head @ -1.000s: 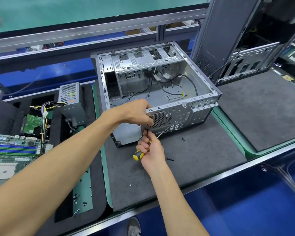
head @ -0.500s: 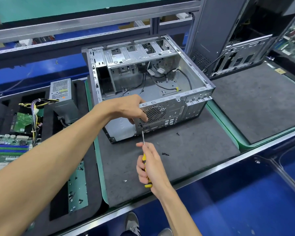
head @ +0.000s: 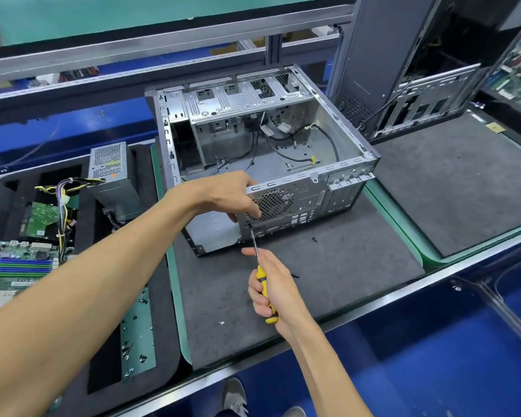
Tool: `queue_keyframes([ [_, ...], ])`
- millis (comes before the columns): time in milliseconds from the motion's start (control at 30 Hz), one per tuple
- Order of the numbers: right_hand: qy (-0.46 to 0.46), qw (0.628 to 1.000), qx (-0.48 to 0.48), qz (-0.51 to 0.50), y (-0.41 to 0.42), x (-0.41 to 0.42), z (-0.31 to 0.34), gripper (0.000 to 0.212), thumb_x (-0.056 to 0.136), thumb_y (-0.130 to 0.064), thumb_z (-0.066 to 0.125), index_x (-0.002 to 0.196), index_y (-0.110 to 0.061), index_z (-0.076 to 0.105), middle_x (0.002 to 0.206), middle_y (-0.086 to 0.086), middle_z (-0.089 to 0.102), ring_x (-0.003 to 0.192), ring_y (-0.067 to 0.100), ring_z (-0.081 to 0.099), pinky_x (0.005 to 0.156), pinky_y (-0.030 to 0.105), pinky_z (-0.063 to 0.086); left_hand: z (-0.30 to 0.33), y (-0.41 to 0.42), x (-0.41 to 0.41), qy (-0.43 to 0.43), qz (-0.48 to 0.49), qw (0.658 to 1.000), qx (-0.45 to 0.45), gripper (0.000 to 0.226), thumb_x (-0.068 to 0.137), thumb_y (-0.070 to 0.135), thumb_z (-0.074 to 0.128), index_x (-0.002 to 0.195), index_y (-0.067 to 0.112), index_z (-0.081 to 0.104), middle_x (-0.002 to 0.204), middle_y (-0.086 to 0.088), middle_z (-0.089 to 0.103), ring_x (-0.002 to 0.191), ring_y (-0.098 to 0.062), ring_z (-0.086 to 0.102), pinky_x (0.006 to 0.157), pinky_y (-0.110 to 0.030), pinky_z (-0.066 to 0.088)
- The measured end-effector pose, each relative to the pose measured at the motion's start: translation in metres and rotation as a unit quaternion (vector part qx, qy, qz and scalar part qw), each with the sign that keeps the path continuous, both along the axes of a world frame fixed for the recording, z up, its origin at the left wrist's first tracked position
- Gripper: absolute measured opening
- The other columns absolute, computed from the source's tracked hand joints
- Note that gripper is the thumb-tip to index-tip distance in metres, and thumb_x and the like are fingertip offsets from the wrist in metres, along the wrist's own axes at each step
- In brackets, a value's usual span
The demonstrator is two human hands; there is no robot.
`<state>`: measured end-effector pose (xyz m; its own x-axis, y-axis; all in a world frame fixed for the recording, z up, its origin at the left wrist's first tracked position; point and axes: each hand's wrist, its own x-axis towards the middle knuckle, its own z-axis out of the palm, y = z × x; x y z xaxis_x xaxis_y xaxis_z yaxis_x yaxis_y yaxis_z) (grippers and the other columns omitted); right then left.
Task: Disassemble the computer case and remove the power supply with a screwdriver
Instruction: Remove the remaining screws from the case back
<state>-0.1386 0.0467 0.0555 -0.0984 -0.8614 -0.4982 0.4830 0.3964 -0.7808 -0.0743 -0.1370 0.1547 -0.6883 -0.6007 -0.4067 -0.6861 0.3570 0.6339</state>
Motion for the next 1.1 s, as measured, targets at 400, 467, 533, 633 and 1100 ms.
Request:
queue_keyframes([
  [400, -0.014, 1.0, 0.005, 0.016, 0.005, -0.006, -0.001, 0.036, 0.11, -0.029, 0.033, 0.111, -0.029, 0.069, 0.058, -0.001, 0.038, 0.041, 0.01, 0.024, 0.037, 0.019, 0.016, 0.002, 0.001, 0.0, -0.006, 0.0, 1.0, -0.001, 0.013, 0.085, 0.016, 0.073, 0.084, 0.007, 0.063, 0.082, -0.011, 0.068, 0.079, -0.023, 0.07, 0.077, -0.042, 0.062],
  [467, -0.015, 1.0, 0.005, 0.013, 0.004, -0.006, -0.001, 0.036, 0.11, -0.029, 0.033, 0.112, -0.028, 0.069, 0.058, -0.001, 0.038, 0.041, 0.01, 0.024, 0.036, 0.019, 0.017, 0.003, 0.002, 0.0, -0.007, 0.001, 1.0, -0.002, 0.015, 0.085, 0.016, 0.073, 0.088, 0.003, 0.064, 0.086, -0.016, 0.069, 0.083, -0.028, 0.071, 0.077, -0.042, 0.062],
  [533, -0.018, 1.0, 0.001, 0.005, -0.001, -0.007, -0.001, 0.036, 0.11, -0.028, 0.032, 0.115, -0.027, 0.068, 0.058, -0.002, 0.037, 0.041, 0.01, 0.024, 0.037, 0.019, 0.016, 0.002, 0.002, 0.0, -0.007, 0.001, 1.0, -0.002, 0.017, 0.085, 0.016, 0.073, 0.09, 0.002, 0.065, 0.09, -0.018, 0.071, 0.086, -0.028, 0.071, 0.077, -0.042, 0.062],
  [633, -0.012, 1.0, -0.005, 0.006, -0.007, -0.012, 0.001, 0.037, 0.11, -0.027, 0.031, 0.116, -0.026, 0.067, 0.058, -0.001, 0.036, 0.04, 0.01, 0.024, 0.037, 0.018, 0.017, 0.003, 0.002, 0.0, -0.006, 0.001, 1.0, -0.006, 0.016, 0.085, 0.016, 0.073, 0.089, 0.002, 0.065, 0.087, -0.015, 0.07, 0.079, -0.023, 0.069, 0.076, -0.042, 0.062],
  [1100, -0.002, 0.999, 0.005, 0.034, -0.002, -0.016, -0.002, 0.036, 0.109, -0.029, 0.035, 0.116, -0.021, 0.069, 0.057, -0.001, 0.039, 0.04, 0.01, 0.026, 0.035, 0.019, 0.02, 0.002, 0.001, -0.001, -0.006, 0.006, 1.0, -0.005, 0.016, 0.084, 0.016, 0.074, 0.084, 0.004, 0.063, 0.077, -0.011, 0.066, 0.073, -0.02, 0.068, 0.076, -0.042, 0.062],
])
